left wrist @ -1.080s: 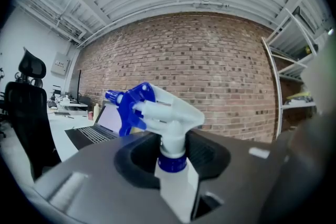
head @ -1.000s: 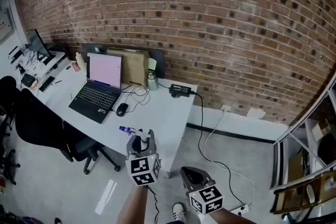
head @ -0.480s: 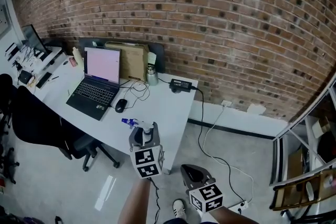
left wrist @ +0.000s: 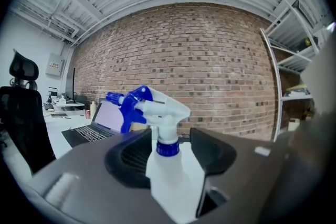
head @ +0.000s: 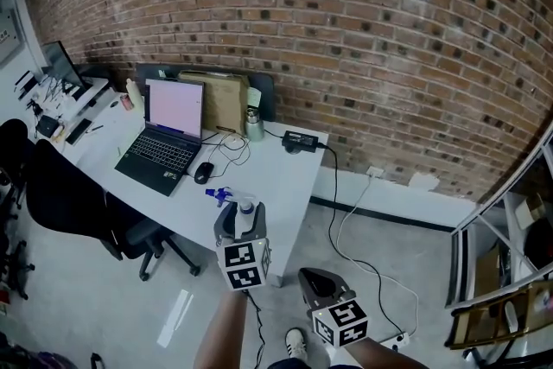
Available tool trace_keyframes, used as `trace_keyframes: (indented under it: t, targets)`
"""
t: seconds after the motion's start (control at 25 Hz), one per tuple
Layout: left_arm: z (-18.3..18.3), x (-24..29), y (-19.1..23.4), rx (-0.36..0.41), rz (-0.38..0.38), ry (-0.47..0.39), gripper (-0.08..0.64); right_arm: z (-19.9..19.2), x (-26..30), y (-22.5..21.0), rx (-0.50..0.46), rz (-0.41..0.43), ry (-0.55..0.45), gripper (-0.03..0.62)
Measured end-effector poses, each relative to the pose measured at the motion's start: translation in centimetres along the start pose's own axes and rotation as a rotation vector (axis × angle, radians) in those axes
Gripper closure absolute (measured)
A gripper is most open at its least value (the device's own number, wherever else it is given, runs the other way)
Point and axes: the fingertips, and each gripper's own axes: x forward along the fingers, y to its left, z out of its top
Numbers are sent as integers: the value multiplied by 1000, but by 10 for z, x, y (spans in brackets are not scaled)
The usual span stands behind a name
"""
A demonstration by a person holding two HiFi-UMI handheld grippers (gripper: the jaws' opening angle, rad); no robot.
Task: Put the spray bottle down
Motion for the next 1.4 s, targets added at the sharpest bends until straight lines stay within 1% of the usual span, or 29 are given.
trace_keyframes:
  t: [0.12,0.16,0.28,0.36,0.48,0.6,0.68,0.8,0.92,1.08,1.4]
  targets:
    - [0,-20,2,-29,15,-5,338,7,-5,3,-8,10,-19,592]
    - [-1,-31,1,-47,20,-7,350,9,-7,5,-10,13,-25,592]
    - [-8,-68,-3,-107,57,-8,461,11,-18,11,-16,23,-36,592]
    - [-13,-97,-8,-142,83,-12,550,12,-26,17,-23,34,-46,593]
    - [-19,-142,-24,-167,89,-26,552,11,-43,24,-29,48,-67,592]
    - [-25,-185,-39,-161,101,-23,552,8,-63,33,-44,64,-79,592]
    - [-29,-207,-48,-155,106,-14,553,4,-75,41,-66,74,-76,593]
    - [-36,-234,-59,-176,111,-1,554,-8,-91,54,-100,98,-50,594]
    - [-41,-255,-66,-181,122,3,554,-18,-104,64,-95,124,-33,594]
    - [-45,-276,-72,-199,130,4,554,-23,-122,74,-108,140,-42,594]
    - [-48,-298,-80,-196,141,2,554,-32,-142,83,-126,153,-41,594]
